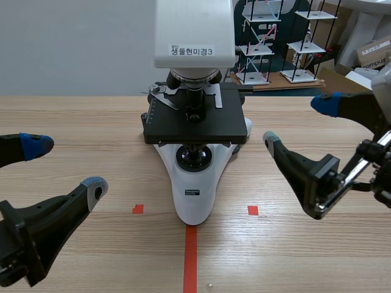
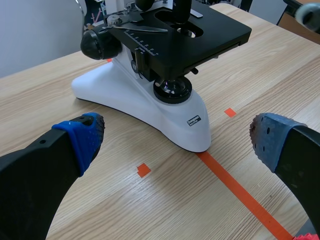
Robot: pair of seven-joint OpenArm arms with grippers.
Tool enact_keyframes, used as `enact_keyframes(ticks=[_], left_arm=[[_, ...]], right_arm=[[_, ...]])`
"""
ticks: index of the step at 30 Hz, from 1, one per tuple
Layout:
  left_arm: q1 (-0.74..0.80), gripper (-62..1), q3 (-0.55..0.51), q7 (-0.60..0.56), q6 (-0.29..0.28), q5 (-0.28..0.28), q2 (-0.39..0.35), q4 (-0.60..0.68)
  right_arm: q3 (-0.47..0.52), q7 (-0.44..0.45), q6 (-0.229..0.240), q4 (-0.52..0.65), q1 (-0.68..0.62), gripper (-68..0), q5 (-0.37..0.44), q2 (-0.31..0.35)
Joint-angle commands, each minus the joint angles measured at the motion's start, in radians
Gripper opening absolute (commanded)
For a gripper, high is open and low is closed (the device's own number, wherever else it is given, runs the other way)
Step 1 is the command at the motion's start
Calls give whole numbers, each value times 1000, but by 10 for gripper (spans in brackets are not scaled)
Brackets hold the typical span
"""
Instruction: Return to the home posture
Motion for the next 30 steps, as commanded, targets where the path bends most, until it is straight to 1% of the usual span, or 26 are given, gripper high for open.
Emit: enact_keyframes(ticks=[1, 4, 8, 15, 20, 25, 30], left_arm=[[2, 8, -3, -14, -2, -6, 3, 5], [2, 8, -3, -14, -2, -6, 3, 5], [2, 8, -3, -14, -2, -6, 3, 5], [2, 8, -3, -14, -2, -6, 3, 5], [2, 8, -3, -14, -2, -6, 3, 5], [2, 8, -3, -14, -2, -6, 3, 5], [2, 8, -3, -14, -2, -6, 3, 5]], right_arm=[[28, 15, -4, 37, -33, -100, 19, 13], [73, 15, -4, 73, -120, -42, 29, 13], [127, 16, -4, 106, -225, 4, 70, 13], [203, 37, -4, 151, -381, 4, 148, 13], [232, 42, -3, 186, -466, 4, 151, 13], [236, 72, -4, 204, -540, 4, 151, 13], [236, 74, -4, 205, -562, 4, 151, 4]])
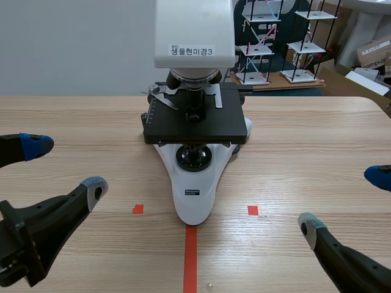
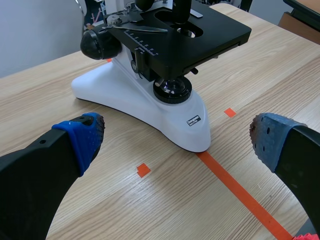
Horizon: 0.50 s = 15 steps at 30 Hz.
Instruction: Return to the home posture
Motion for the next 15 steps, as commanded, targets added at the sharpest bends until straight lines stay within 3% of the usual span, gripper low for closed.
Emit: enact_keyframes(ticks=[1, 15], left_arm=[[2, 8, -3, -14, -2, -6, 3, 5], [2, 8, -3, -14, -2, -6, 3, 5]], right_arm=[[11, 22, -1, 16, 10, 4, 14, 0], [33, 23, 0, 16, 11, 4, 15, -42]])
